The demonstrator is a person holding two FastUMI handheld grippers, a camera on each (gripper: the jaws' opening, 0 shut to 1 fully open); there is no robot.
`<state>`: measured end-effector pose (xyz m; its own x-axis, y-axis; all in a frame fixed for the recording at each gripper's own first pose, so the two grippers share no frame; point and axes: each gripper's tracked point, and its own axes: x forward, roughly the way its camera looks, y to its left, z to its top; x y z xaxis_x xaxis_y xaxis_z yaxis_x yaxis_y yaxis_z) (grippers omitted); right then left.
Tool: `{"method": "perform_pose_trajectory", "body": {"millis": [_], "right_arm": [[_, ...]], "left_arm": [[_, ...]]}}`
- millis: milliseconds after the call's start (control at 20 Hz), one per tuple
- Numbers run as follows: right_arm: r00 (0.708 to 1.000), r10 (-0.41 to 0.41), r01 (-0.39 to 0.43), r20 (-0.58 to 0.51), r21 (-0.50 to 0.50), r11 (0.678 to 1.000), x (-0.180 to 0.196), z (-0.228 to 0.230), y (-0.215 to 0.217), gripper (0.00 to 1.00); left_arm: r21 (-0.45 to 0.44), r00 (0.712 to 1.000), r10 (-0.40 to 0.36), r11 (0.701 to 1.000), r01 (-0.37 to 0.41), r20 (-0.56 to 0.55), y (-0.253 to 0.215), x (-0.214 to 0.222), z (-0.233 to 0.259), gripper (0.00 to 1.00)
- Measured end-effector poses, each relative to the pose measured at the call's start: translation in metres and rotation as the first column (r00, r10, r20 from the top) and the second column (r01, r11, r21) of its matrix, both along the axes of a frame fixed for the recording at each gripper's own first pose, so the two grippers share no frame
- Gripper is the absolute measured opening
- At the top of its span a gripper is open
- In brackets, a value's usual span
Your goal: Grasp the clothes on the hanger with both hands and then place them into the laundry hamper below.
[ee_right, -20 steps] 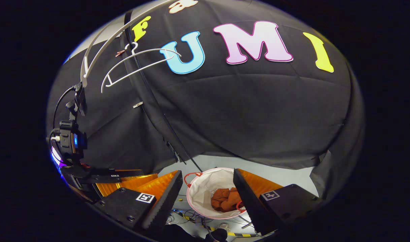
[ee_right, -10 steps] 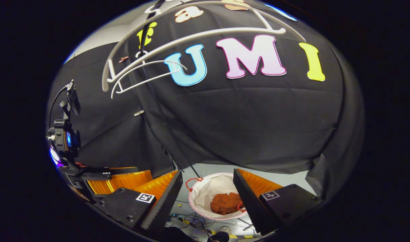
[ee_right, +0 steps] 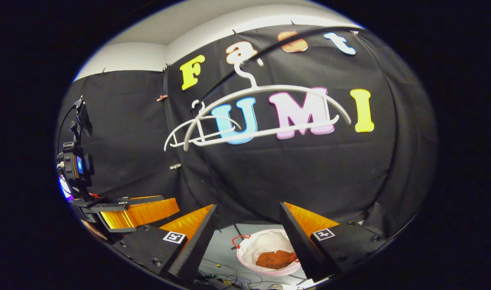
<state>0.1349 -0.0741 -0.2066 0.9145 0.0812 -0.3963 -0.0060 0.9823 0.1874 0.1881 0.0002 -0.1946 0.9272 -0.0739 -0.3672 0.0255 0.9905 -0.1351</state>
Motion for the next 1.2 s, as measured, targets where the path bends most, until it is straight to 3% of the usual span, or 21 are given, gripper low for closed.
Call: {"method": "perform_pose_trajectory", "body": {"millis": [300, 450, 600, 700, 750, 800, 950, 1000, 1200], "right_arm": [[0.992, -0.028, 0.035, 0.121, -0.051, 0.998, -0.046, 0.072, 0.027, 0.98], [0.979, -0.030, 0.044, 0.203, -0.061, 0.997, -0.065, 0.121, 0.041, 0.95], [0.957, -0.048, 0.073, 0.288, -0.076, 0.994, -0.081, 0.161, 0.050, 0.98], [0.932, -0.054, 0.088, 0.357, -0.078, 0.993, -0.092, 0.191, 0.056, 0.98], [0.916, -0.057, 0.096, 0.396, -0.080, 0.992, -0.097, 0.207, 0.057, 0.99], [0.899, -0.065, 0.111, 0.432, -0.082, 0.991, -0.102, 0.219, 0.058, 1.00], [0.874, -0.093, 0.154, 0.476, -0.091, 0.984, -0.117, 0.239, 0.054, 0.97], [0.871, -0.099, 0.164, 0.482, -0.094, 0.982, -0.122, 0.243, 0.053, 1.00], [0.867, -0.098, 0.180, 0.488, -0.123, 0.976, -0.133, 0.251, 0.051, 0.97]], "left_arm": [[0.028, 0.988, -0.081, 0.997, 0.078, 0.133, -0.001, -0.050, 0.065, 0.92], [0.048, 0.970, -0.072, 0.997, 0.063, 0.232, 0.008, -0.074, 0.106, 0.92], [0.091, 0.948, -0.090, 0.994, 0.065, 0.307, 0.006, -0.094, 0.139, 0.95], [0.114, 0.932, -0.108, 0.991, 0.073, 0.345, 0.004, -0.104, 0.157, 0.92], [0.113, 0.926, -0.115, 0.990, 0.079, 0.361, 0.002, -0.108, 0.164, 0.98], [0.107, 0.922, -0.121, 0.990, 0.087, 0.369, 0.001, -0.113, 0.169, 0.92], [0.090, 0.914, -0.120, 0.992, 0.093, 0.387, 0.003, -0.122, 0.183, 0.95], [0.089, 0.911, -0.120, 0.992, 0.092, 0.394, 0.003, -0.124, 0.187, 0.92], [0.095, 0.902, -0.124, 0.991, 0.093, 0.413, -0.003, -0.131, 0.198, 0.95]]}}
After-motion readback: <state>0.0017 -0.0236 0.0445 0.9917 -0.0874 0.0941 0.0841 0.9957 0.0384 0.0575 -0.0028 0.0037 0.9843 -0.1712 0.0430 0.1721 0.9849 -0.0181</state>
